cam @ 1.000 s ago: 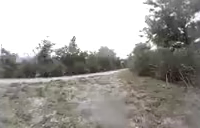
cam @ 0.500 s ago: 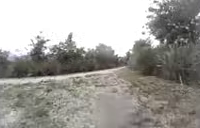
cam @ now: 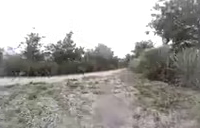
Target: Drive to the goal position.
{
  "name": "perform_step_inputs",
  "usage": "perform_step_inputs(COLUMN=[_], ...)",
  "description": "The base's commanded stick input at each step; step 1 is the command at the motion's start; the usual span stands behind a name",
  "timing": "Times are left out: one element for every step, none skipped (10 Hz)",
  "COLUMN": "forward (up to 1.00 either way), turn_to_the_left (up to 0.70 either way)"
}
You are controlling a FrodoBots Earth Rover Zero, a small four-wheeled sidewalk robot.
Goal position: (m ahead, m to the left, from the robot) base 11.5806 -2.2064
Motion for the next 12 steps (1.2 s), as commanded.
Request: perform_step_inputs(forward=[1.0,1.0,1.0,1.0,1.0,1.0,1.0,1.0,1.0,1.0,1.0,1.0], turn_to_the_left=[0.0,0.0,0.0,0.0,0.0,0.0,0.0,0.0,0.0,0.0,0.0,0.0])
